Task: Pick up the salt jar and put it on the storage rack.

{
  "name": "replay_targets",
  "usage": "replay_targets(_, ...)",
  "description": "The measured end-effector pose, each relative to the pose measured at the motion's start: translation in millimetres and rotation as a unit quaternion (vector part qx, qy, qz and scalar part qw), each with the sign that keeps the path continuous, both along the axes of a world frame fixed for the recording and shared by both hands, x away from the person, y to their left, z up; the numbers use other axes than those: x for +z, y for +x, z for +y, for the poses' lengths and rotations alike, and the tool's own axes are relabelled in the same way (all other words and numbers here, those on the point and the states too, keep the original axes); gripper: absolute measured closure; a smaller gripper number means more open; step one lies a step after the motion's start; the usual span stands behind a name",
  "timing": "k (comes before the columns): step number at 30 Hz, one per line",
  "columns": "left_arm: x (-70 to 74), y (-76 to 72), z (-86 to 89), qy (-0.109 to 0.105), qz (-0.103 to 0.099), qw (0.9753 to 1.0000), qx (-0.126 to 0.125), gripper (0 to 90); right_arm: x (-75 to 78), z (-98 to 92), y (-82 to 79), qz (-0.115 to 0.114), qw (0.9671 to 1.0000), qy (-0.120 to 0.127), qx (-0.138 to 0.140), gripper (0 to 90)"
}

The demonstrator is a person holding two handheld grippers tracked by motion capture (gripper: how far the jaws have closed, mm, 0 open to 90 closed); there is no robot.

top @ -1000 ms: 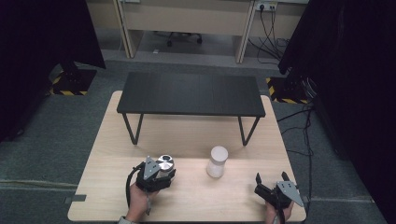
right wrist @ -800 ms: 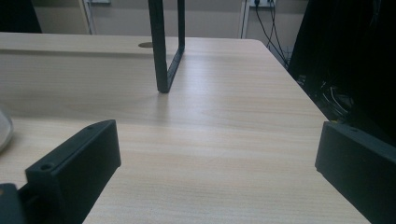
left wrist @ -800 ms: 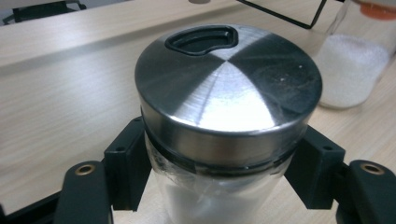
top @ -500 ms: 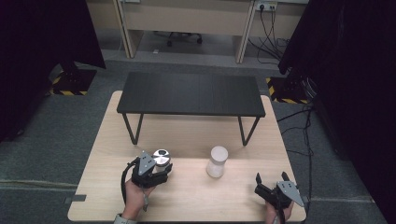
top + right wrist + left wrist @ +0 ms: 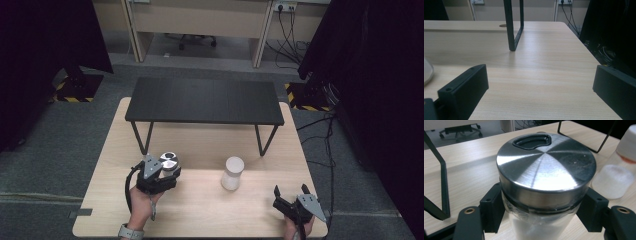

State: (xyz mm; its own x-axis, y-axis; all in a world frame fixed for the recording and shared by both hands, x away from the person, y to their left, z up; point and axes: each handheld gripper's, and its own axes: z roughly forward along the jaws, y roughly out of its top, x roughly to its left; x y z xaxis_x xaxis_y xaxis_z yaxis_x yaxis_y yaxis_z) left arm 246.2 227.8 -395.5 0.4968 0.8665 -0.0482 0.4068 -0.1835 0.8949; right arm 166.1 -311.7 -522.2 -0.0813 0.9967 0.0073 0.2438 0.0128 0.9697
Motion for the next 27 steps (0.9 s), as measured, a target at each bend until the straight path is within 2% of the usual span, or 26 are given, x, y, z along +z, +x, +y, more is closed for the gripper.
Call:
replay_targets(3, 7.0, 0.8, -1.1, 0.010, -0.005, 0.9999, 0.005, 31.6, -0.2, -0.3, -0.2, -0.001, 1.0000, 0.001, 0.001, 0.3)
replay_targets(10, 22.7, 5.9, 0.4, 0.008, -0.005, 0.9998, 0.016, 31.6, -0.9, -0.9, -0.8, -0.003, 1.0000, 0.003, 0.001, 0.3)
replay_targets(17, 40.1, 7.3, 3.6, 0.016, -0.017, 0.9995, 0.023, 31.6, -0.8, -0.2, -0.6, -0.003, 1.0000, 0.000, 0.001, 0.3)
replay_targets(22, 51.0, 10.5, 4.8, 0.024, -0.013, 0.9992, 0.030, 31.6, -1.0, -0.2, -0.7, -0.004, 1.0000, -0.001, 0.001, 0.3)
replay_targets(27, 58.9, 13.7, 5.8, 0.020, -0.013, 0.9989, 0.039, 31.6, -1.3, -0.5, -1.2, -0.005, 1.0000, 0.001, 0.001, 0.3)
